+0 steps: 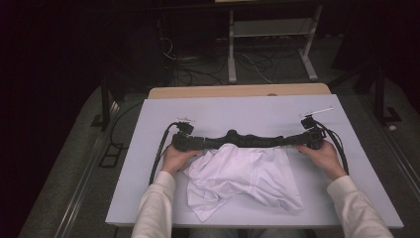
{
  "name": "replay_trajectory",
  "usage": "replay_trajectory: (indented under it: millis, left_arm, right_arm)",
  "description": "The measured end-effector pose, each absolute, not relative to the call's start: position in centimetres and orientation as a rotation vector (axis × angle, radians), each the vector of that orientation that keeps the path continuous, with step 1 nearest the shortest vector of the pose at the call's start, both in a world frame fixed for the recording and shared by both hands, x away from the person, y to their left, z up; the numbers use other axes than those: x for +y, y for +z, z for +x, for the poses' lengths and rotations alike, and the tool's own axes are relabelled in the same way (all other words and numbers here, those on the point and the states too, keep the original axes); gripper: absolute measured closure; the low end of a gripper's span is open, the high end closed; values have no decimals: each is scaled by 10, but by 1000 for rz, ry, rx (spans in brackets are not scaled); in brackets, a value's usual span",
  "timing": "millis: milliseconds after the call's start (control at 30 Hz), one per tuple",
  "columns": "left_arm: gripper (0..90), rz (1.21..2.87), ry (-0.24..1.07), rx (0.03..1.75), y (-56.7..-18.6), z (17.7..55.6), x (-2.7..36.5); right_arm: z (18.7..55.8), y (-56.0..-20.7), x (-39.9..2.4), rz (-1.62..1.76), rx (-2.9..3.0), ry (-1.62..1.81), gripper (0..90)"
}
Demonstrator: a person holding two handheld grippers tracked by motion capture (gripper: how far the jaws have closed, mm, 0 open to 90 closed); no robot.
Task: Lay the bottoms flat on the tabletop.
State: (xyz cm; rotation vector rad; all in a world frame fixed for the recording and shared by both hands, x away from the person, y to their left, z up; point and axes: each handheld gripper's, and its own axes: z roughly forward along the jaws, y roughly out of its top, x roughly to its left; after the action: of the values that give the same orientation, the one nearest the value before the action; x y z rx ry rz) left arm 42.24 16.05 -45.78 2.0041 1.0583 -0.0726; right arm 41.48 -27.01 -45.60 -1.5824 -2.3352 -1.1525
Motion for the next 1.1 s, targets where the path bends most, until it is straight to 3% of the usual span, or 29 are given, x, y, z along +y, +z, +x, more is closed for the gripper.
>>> replay_trajectory:
  millis: [233,367,633,1100]
  left_arm:
    - [707,2024,-14,1080,-460,424,161]
    - [841,1981,-77,1100,-462,428,165]
    - [860,1979,43,1116,-436,433,173]
    - [859,1964,173,1119,-397,455,179]
  right_arm:
    - [417,-460,-263,-1553,-2335,-1139,819]
    - [416,-458,-263,-1531,-2352,-1151,834]
    - [421,-446,-272,-1525,-2308,-1228,838]
    - [461,-418,-274,-1553,-2342,-1278,838]
